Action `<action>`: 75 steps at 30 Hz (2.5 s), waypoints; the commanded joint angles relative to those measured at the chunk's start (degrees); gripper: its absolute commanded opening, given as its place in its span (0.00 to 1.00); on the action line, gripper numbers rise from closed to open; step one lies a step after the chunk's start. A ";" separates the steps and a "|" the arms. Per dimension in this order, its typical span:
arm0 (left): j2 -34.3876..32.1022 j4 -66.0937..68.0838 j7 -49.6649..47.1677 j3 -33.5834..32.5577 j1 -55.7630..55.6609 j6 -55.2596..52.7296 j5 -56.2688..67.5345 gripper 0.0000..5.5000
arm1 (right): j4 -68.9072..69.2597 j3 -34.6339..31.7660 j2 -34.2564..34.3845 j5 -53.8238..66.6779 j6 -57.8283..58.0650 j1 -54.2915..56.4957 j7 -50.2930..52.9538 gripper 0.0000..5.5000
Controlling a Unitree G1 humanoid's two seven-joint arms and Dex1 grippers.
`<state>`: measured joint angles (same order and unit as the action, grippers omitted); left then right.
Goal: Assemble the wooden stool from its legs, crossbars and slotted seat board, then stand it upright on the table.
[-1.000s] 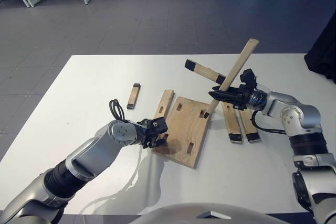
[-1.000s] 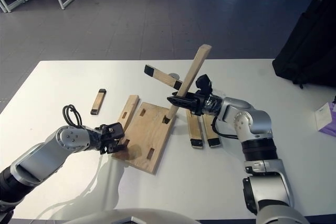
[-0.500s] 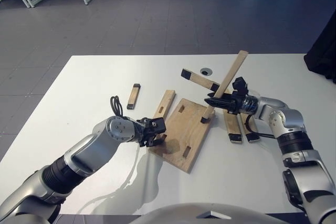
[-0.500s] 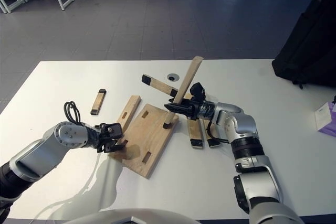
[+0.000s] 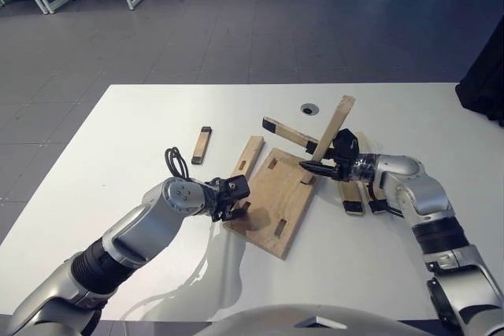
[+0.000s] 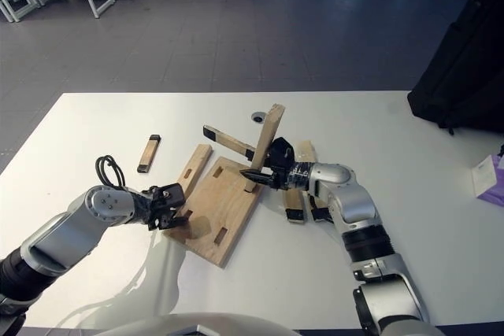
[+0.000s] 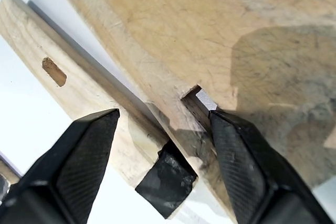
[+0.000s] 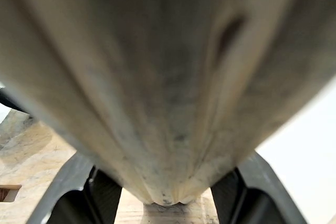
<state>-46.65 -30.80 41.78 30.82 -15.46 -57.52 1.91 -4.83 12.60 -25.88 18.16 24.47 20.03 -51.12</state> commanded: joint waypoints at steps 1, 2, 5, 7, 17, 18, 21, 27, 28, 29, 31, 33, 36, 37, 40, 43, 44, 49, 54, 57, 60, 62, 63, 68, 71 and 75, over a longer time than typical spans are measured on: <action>1.59 0.31 -0.03 1.96 1.43 -2.02 0.70 0.58 | -7.38 7.08 -0.42 -3.14 9.61 -6.69 -1.29 0.37; 1.65 0.41 0.03 1.94 1.26 -2.05 0.67 0.58 | -9.84 5.25 -0.20 -2.24 9.40 -5.13 -1.43 0.37; 1.70 0.71 0.13 1.97 0.82 -1.95 0.55 0.58 | -12.38 1.42 -1.21 0.00 7.53 -0.45 -2.90 0.37; 1.82 0.64 0.03 2.03 0.82 -2.06 0.49 0.58 | -10.29 0.74 -2.44 1.01 6.62 1.35 -4.67 0.37; 3.13 0.05 -1.69 1.59 2.02 -3.52 0.45 0.58 | 2.54 0.03 -9.19 0.71 8.43 5.03 -7.82 0.60; 3.16 0.04 -1.90 1.41 2.19 -3.64 0.47 0.58 | 3.56 -0.20 -11.10 0.33 9.14 5.06 -8.46 0.63; 3.11 -0.61 -2.79 0.77 3.32 -4.20 0.61 0.58 | 5.53 -0.14 -16.93 -1.96 9.23 4.14 -10.48 0.73; 4.19 -2.37 -5.30 -0.26 6.01 -5.98 1.11 0.58 | 5.73 -1.87 -26.60 -7.33 5.67 -0.11 -12.08 0.94; 4.33 -2.54 -5.59 -0.42 6.22 -6.19 1.20 0.58 | 5.66 -3.31 -26.66 -7.30 6.53 0.09 -10.72 0.97; 4.43 -2.68 -5.86 -0.60 6.44 -6.38 1.28 0.58 | 5.36 -5.31 -26.07 -6.97 7.78 0.78 -8.56 0.97; 4.67 -3.24 -6.56 -0.99 7.18 -6.93 1.43 0.58 | 6.36 -12.20 -22.12 -5.27 11.79 4.26 -0.09 0.93; 5.25 -3.69 -7.32 -1.08 7.73 -7.65 1.58 0.58 | 11.60 -22.41 -13.36 -0.65 19.47 10.90 13.16 0.87; 5.66 -3.79 -7.71 -0.91 8.13 -8.02 1.76 0.58 | 19.59 -35.17 2.24 7.92 28.82 22.50 33.28 0.79; 5.59 -3.83 -7.70 -0.82 8.18 -8.03 1.82 0.58 | 21.61 -37.13 6.11 9.83 30.29 25.70 38.06 0.79; 5.09 -3.51 -7.37 -0.51 7.84 -7.57 1.77 0.58 | 25.12 -40.85 13.78 15.19 29.46 33.81 48.17 0.79; 5.01 -3.25 -7.32 -0.30 7.57 -7.40 1.71 0.58 | 25.03 -40.27 17.89 17.61 30.86 32.30 52.26 0.79; 5.05 -3.15 -7.28 -0.23 7.43 -7.38 1.73 0.58 | 24.84 -38.42 19.22 17.63 31.81 29.08 52.65 0.79; 5.93 -2.26 -7.80 -0.25 6.98 -7.20 1.62 0.58 | 26.99 -23.79 26.70 16.66 36.02 4.87 52.81 0.79; 7.23 -1.86 -8.83 0.05 7.54 -7.55 1.57 0.58 | 27.79 -24.67 26.08 18.03 35.49 7.17 53.96 0.79; 7.50 -1.97 -9.21 -0.19 7.72 -7.65 1.67 0.58 | 24.80 -30.99 20.71 18.58 32.85 15.03 54.39 0.79; 7.76 -2.38 -9.31 -1.18 7.74 -7.96 1.98 0.58 | 23.85 -36.13 16.29 19.84 31.57 20.89 55.13 0.79; 8.33 -2.78 -9.10 -2.68 6.99 -8.90 2.64 0.58 | 25.17 -37.98 14.28 20.30 31.71 21.79 56.08 0.79; 8.51 -2.88 -8.98 -3.44 6.57 -9.29 2.93 0.58 | 25.95 -38.59 13.60 20.47 31.87 21.60 56.49 0.79; 8.51 -4.67 -8.31 -11.77 1.68 -14.00 6.51 0.58 | 33.68 -41.71 10.69 18.58 35.51 -1.16 55.95 0.79; 9.90 -6.67 -7.36 -17.57 -0.61 -18.36 10.42 0.58 | 35.07 -41.56 10.44 18.42 35.28 -14.10 52.84 0.79; 14.53 -7.38 -7.28 -26.57 -3.70 -24.96 15.55 0.58 | 35.03 -33.86 7.41 14.29 32.17 -26.41 46.85 0.79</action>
<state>-33.31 -37.90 34.67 7.17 -17.14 -80.06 16.10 30.12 -24.37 -16.83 34.46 58.27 -3.75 -2.31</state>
